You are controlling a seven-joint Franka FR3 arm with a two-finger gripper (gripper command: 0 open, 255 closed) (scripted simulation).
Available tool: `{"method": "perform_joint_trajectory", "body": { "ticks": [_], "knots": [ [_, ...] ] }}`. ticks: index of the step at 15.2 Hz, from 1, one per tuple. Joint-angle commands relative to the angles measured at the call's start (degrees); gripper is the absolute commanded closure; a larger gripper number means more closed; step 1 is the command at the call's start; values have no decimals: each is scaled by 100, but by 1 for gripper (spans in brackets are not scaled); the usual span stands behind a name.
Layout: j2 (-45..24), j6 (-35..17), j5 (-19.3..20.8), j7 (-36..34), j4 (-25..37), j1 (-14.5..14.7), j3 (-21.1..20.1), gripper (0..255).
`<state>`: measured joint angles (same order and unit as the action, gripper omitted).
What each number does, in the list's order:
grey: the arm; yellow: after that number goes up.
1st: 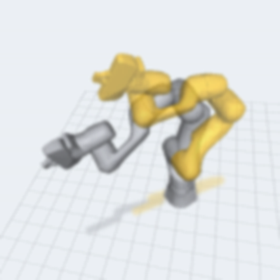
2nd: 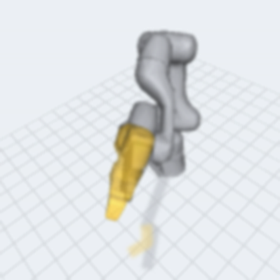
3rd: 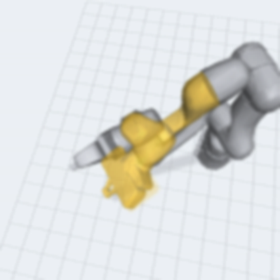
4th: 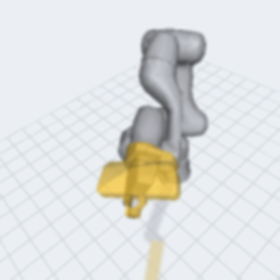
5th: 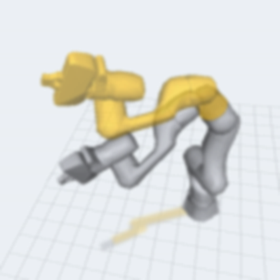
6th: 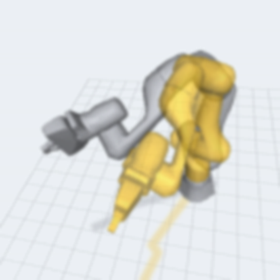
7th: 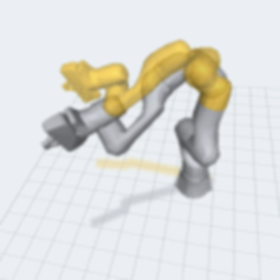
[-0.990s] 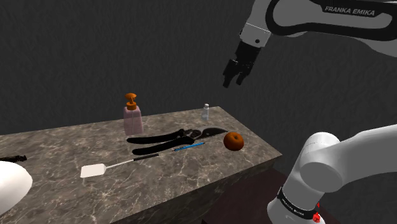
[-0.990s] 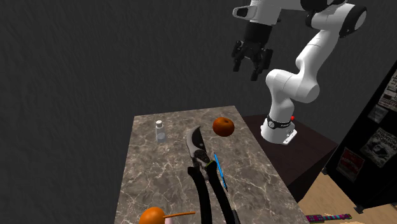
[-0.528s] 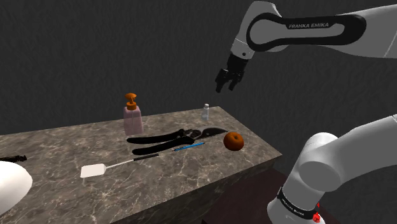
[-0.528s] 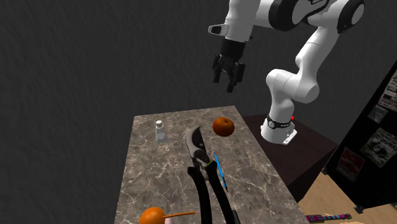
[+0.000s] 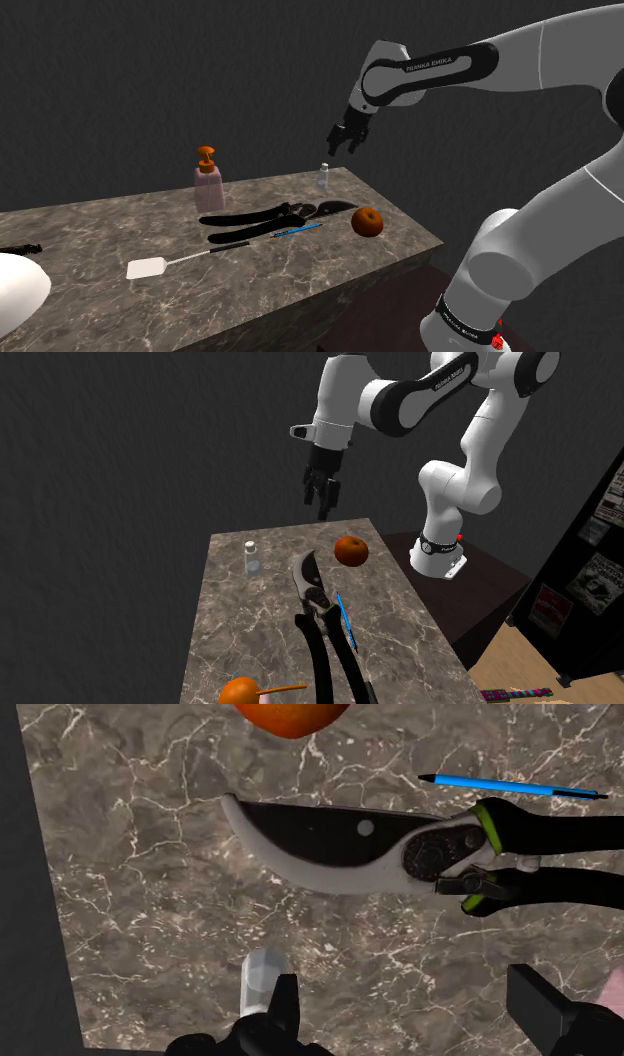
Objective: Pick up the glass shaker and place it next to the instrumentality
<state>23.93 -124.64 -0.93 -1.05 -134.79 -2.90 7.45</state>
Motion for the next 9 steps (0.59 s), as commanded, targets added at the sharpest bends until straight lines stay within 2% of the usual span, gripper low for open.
{"method": "perform_joint_trajectory", "body": {
  "ticks": [1,9],
  "knots": [
    [-377,-276,-64,143,116,-36,155,0],
    [-1947,-1201,-660,743,733,-112,617,0]
  ]
}}
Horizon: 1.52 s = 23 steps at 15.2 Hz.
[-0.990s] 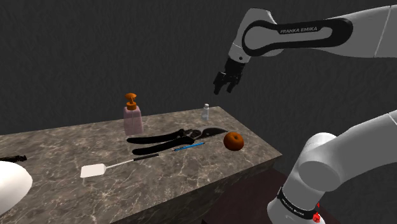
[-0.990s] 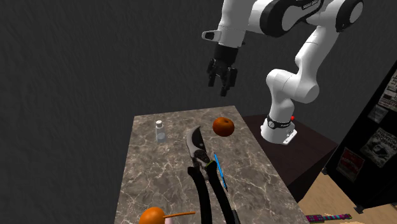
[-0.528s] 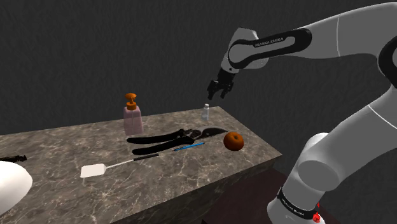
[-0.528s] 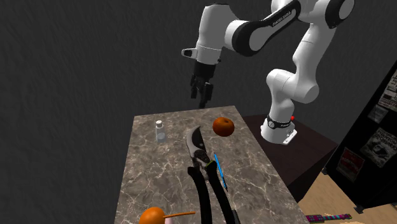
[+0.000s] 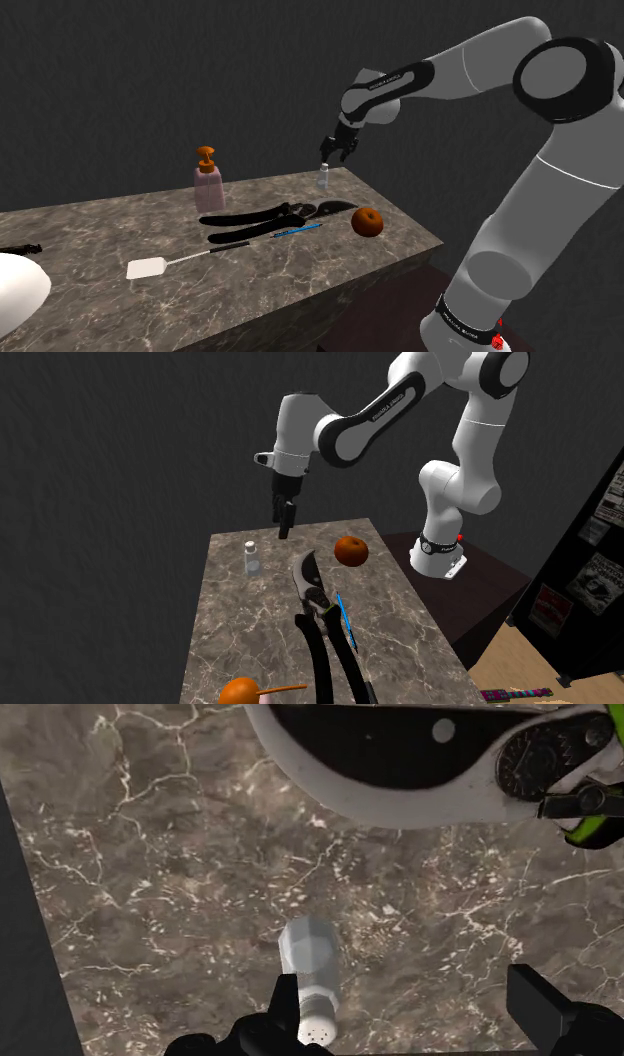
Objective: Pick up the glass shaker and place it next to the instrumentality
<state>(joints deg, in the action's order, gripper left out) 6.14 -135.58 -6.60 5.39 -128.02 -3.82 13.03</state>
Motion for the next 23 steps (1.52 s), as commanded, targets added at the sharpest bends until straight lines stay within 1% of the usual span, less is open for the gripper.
{"method": "perform_joint_trajectory", "body": {
  "ticks": [1,6,14,22,23],
  "knots": [
    [-375,-194,-206,193,165,-39,100,0],
    [-1430,-512,-842,686,815,-212,212,0],
    [-1966,-940,-1167,906,889,-264,101,0],
    [-1965,-939,-1166,905,888,-266,100,0],
    [-1965,-939,-1166,905,888,-266,100,255]
  ]
}}
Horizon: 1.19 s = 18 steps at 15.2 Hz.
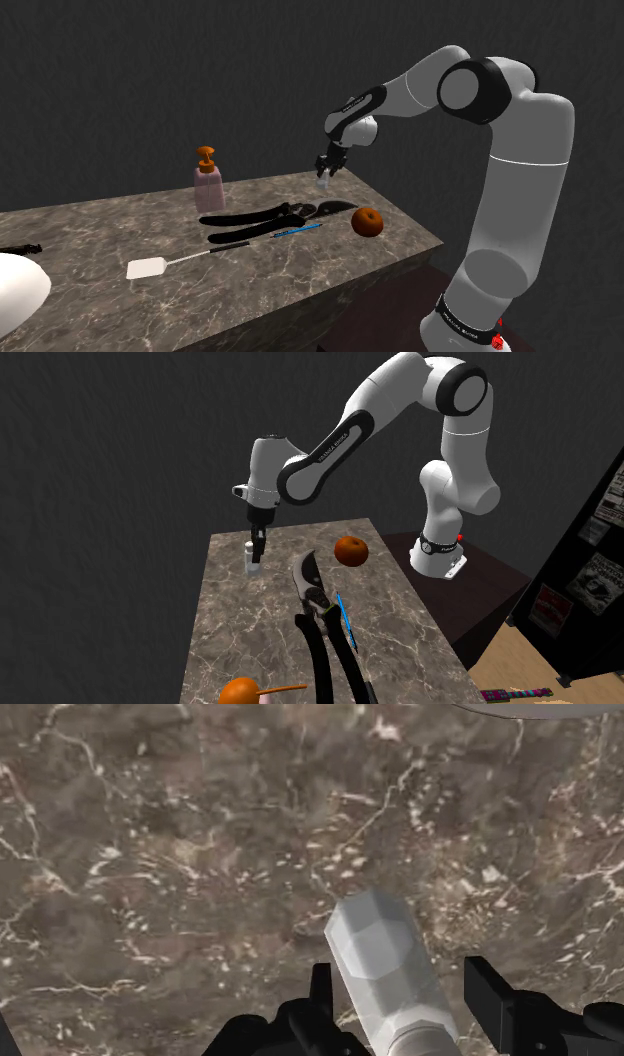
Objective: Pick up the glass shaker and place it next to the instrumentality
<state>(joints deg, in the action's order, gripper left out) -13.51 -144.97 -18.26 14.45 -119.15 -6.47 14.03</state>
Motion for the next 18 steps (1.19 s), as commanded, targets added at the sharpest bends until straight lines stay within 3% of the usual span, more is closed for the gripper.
{"method": "perform_joint_trajectory", "body": {
  "ticks": [1,9,18],
  "knots": [
    [0,0,0,0,0,0,0,255],
    [-1,-1,-1,0,1,0,0,255],
    [393,579,324,-287,222,59,100,255]
  ]
}}
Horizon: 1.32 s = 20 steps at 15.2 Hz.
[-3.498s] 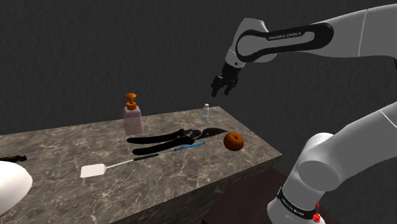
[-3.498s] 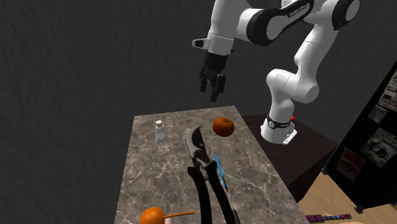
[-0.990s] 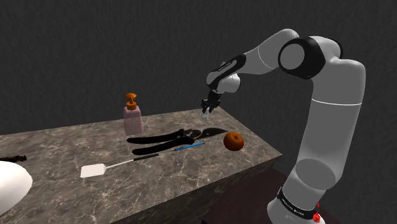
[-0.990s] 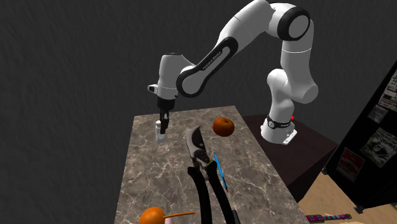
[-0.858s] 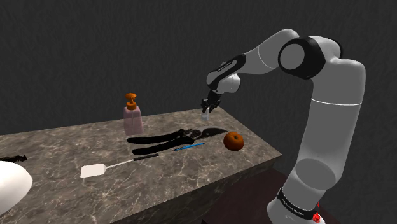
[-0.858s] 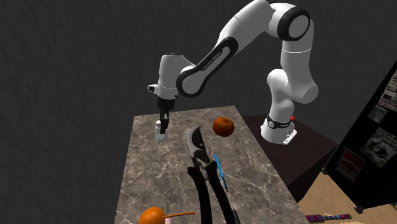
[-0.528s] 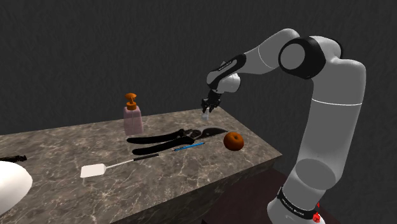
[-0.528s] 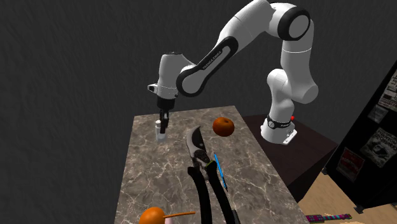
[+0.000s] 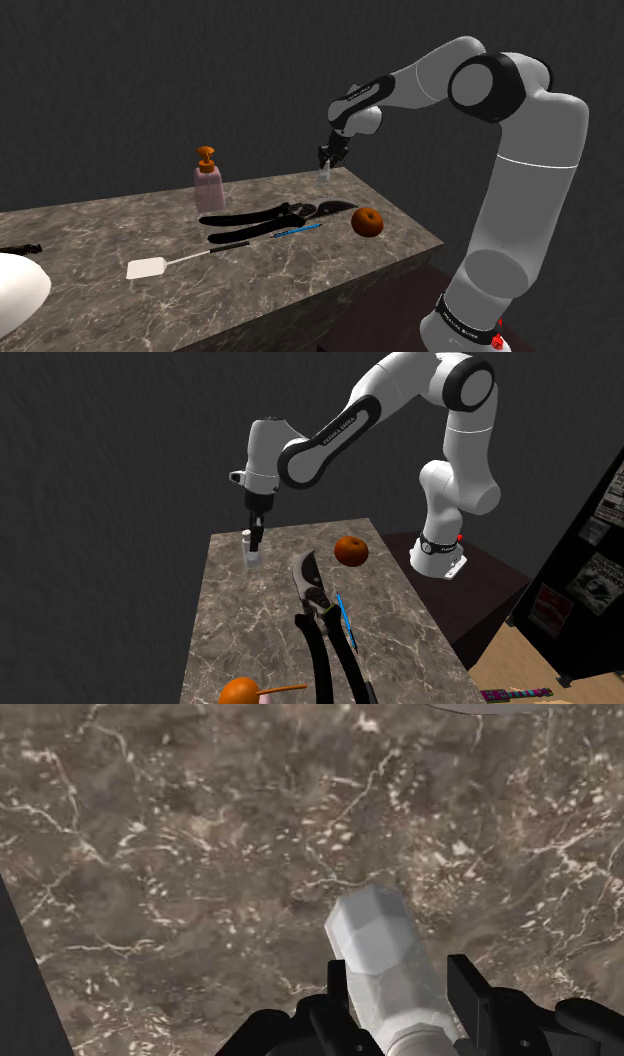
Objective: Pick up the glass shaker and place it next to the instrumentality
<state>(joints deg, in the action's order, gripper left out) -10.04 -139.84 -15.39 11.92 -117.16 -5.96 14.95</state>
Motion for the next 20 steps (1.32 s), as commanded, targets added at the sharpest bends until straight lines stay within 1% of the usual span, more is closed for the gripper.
{"method": "perform_joint_trajectory", "body": {
  "ticks": [1,20],
  "knots": [
    [85,132,68,-63,55,12,16,255],
    [612,1450,491,-478,899,42,87,255]
  ]
}}
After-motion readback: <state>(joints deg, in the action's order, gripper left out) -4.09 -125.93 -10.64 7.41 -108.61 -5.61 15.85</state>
